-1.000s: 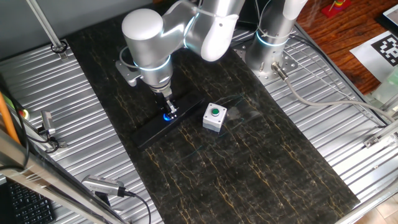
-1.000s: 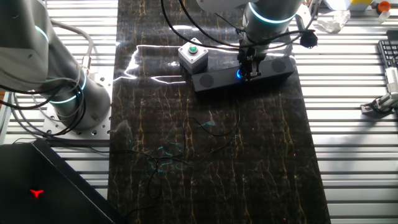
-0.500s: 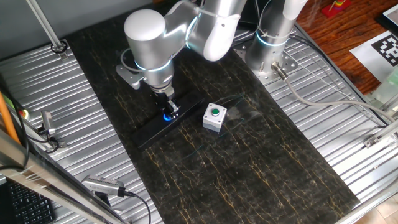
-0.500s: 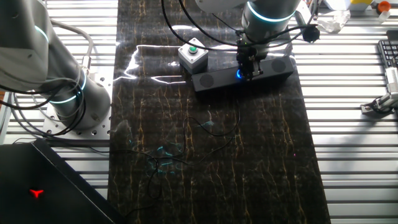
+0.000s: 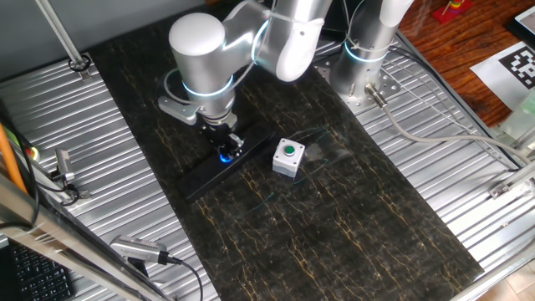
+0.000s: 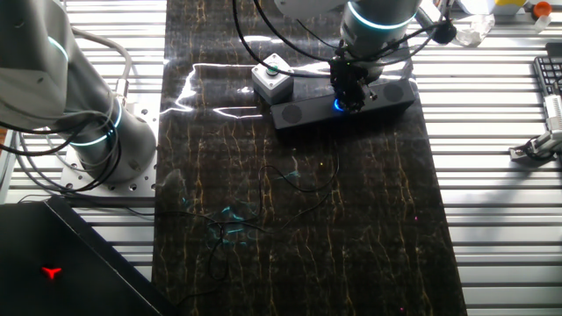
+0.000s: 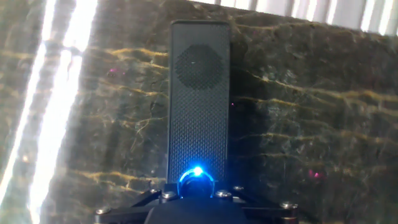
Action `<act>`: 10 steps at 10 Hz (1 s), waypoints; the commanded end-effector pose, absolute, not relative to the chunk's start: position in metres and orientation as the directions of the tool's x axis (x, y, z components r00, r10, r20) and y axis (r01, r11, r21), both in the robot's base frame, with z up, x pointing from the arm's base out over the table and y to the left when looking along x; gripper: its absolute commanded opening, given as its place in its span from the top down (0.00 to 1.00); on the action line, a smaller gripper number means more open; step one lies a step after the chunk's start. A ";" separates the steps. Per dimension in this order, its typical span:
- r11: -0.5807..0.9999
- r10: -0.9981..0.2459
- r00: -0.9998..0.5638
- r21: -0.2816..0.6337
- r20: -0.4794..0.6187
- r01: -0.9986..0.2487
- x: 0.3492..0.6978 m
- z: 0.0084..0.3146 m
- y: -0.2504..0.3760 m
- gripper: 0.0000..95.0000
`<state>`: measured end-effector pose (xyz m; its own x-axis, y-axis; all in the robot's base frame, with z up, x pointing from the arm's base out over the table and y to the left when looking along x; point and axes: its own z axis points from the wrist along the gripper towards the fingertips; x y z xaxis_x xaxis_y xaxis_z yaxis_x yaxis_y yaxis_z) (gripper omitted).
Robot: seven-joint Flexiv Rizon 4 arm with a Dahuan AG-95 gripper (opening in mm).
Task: Turn the knob to decrease the volume of the speaker
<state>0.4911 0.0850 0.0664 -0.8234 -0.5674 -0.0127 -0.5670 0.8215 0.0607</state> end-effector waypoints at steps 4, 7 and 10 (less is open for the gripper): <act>0.484 -0.874 -0.484 0.018 -0.035 -0.875 0.491 0.066 0.085 0.80; 0.381 -0.924 -0.381 0.004 -0.038 -0.925 0.491 0.066 0.085 0.80; 0.258 -0.965 -0.258 -0.005 -0.041 -0.966 0.491 0.066 0.085 0.80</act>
